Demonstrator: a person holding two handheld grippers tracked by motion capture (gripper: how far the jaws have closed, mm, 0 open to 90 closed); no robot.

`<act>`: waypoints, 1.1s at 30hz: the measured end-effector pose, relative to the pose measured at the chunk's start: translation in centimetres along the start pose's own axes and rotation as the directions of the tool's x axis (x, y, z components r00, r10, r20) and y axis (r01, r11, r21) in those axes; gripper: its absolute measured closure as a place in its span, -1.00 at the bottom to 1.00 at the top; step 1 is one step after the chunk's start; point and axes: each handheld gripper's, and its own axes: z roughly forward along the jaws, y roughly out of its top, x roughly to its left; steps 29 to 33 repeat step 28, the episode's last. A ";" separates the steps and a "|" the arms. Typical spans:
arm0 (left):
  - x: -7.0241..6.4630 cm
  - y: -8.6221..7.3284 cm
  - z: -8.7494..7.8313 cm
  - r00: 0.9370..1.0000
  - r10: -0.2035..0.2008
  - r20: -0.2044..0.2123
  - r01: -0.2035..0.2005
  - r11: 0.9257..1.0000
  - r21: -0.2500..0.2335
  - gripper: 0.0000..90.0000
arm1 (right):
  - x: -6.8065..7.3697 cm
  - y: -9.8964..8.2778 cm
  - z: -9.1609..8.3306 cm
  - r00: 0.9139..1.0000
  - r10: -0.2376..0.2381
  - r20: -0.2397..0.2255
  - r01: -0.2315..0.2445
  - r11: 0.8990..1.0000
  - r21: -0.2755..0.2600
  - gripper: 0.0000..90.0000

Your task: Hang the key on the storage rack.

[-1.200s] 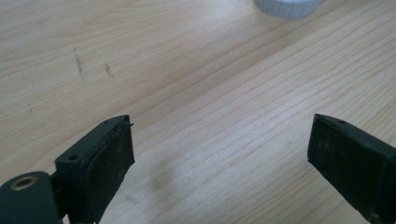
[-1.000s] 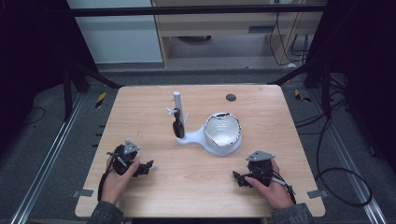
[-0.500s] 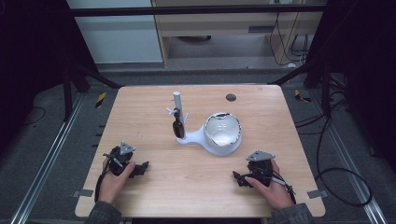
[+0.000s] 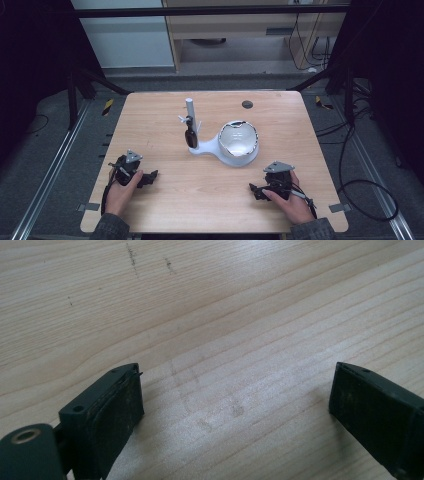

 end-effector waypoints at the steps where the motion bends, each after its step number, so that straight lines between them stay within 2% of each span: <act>1: 0.1 0.0 0.1 1.000 -0.003 0.005 0.003 1.000 -0.001 -0.86 | 0.0 0.0 0.0 1.000 0.001 -0.001 -0.001 1.000 -0.001 -0.99; 11: 0.1 0.1 0.5 1.000 -0.008 0.004 0.008 1.000 -0.024 -0.89 | 0.0 0.0 0.0 1.000 0.002 0.000 -0.002 1.000 0.000 -0.99; 17: 0.2 0.1 0.8 1.000 0.004 0.011 -0.004 0.999 -0.039 -0.93 | 0.0 0.0 0.0 1.000 -0.005 0.004 0.005 1.000 -0.001 -0.99; 33: 0.1 0.1 0.9 1.000 0.006 0.014 -0.005 0.999 -0.033 -1.00 | 0.0 0.0 0.0 1.000 -0.002 0.004 0.002 1.000 0.000 -0.99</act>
